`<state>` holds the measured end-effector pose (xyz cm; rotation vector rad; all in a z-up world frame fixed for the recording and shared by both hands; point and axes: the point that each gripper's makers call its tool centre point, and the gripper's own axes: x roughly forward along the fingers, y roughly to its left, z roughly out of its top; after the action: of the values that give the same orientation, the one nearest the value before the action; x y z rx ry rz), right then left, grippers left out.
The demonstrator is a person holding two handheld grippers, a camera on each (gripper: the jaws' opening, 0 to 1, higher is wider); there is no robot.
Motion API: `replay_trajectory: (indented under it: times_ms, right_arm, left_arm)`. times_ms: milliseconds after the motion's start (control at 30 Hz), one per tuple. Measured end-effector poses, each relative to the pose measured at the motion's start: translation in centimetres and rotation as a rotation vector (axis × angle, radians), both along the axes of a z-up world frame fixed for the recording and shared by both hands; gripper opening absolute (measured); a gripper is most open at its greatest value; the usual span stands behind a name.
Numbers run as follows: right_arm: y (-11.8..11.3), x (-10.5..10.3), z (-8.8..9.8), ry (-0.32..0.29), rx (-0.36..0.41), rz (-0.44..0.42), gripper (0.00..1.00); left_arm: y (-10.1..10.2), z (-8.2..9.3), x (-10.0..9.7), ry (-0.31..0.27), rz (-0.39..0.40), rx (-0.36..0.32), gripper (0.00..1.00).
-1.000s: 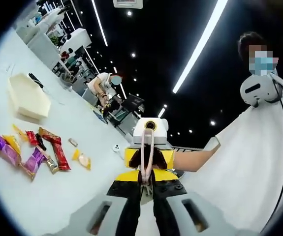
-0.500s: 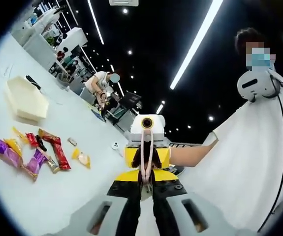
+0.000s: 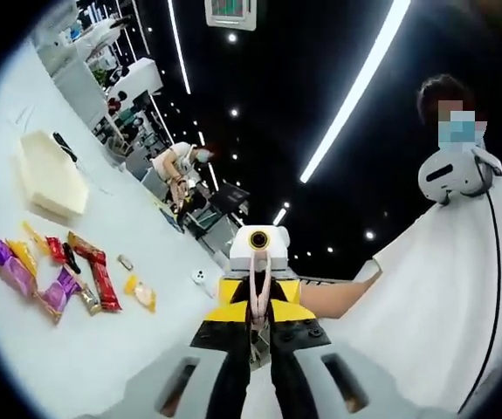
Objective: Place the target food into the container with the food tongs after gripping and lifting it, then release it inside without dropping or visibly crushing the food.
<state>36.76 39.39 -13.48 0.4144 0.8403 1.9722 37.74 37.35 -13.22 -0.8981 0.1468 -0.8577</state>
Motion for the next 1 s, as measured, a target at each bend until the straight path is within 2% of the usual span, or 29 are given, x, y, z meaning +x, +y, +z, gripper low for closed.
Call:
replay_trajectory:
  times_ms: [233,367,600,733,767,800,1000]
  right_arm:
    - [-0.1,0.3,-0.6,-0.002,-0.021,-0.007,0.19]
    - [0.1,1.3,-0.2,0.023,-0.015,-0.042,0.17]
    - [0.6,1.5,0.2,0.035,-0.002,-0.056,0.17]
    - [0.8,0.5,-0.3,0.007,-0.015,-0.020,0.17]
    - [0.9,1.1,-0.3,0.011,-0.011,-0.047,0.16]
    - [0.9,0.9,-0.4,0.021,-0.022,-0.037,0.17]
    - [0.6,0.9,-0.3,0.027,-0.018,-0.035,0.17]
  left_arm:
    - [0.3,-0.6,-0.1,0.020,0.011,0.005,0.03]
    - [0.4,-1.1,-0.2,0.034,0.008,0.012,0.03]
    - [0.7,-0.9,0.1,0.041,0.017,-0.003,0.03]
    - [0.1,-0.7,0.6,0.040,0.007,-0.007,0.03]
    - [0.1,-1.1,0.4,0.049,-0.001,0.013,0.04]
    - [0.4,-0.9,0.5,0.047,0.008,-0.021,0.04]
    - [0.4,-0.8,0.5,0.037,0.016,-0.036,0.03]
